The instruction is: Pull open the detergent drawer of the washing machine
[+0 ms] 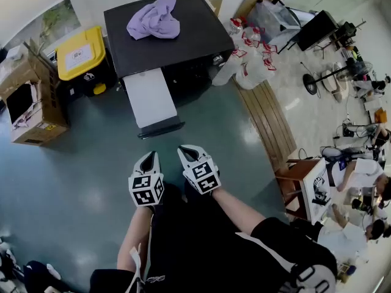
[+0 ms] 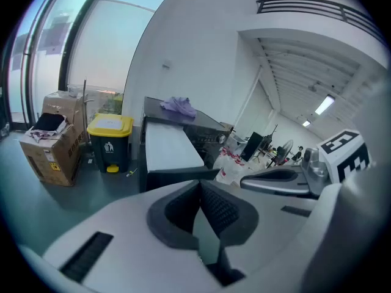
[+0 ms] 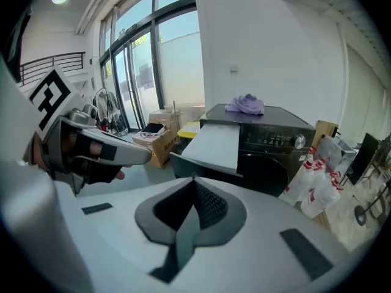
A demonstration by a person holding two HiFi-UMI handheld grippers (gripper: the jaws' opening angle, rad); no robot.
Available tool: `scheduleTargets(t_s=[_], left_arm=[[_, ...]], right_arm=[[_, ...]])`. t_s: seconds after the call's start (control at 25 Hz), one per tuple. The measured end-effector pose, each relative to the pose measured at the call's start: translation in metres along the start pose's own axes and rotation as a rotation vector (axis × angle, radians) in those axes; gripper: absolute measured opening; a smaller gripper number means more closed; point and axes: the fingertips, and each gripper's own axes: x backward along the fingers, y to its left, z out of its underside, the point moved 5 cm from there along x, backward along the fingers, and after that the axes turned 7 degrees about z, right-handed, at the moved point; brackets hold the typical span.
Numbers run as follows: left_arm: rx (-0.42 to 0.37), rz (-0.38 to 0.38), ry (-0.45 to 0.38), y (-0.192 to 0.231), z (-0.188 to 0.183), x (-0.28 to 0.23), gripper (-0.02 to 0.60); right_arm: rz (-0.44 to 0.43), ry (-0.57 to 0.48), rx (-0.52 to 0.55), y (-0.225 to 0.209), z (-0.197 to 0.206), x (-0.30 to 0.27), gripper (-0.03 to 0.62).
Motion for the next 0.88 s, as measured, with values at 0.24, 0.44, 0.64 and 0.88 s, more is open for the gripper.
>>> scheduleTargets(t_s=[0.24, 0.44, 0.64, 0.88], left_arm=[[0.011, -0.019, -0.101, -0.017, -0.052, 0.010, 0.021], [-0.006, -0.029, -0.223, -0.041, -0.102, 0.023, 0.021], [-0.066, -0.030, -0.332, -0.065, -0.155, 0.040, 0.021], [-0.136, -0.008, -0.430, -0.099, -0.206, 0.065, 0.021]], right_arm=[[-0.020, -0.121, 0.008, -0.015, -0.067, 0.020, 0.009], [-0.015, -0.229, 0.030, -0.043, -0.117, 0.046, 0.009], [-0.023, -0.306, 0.029, -0.063, -0.155, 0.068, 0.009], [-0.075, -0.417, -0.001, -0.076, -0.202, 0.109, 0.009]])
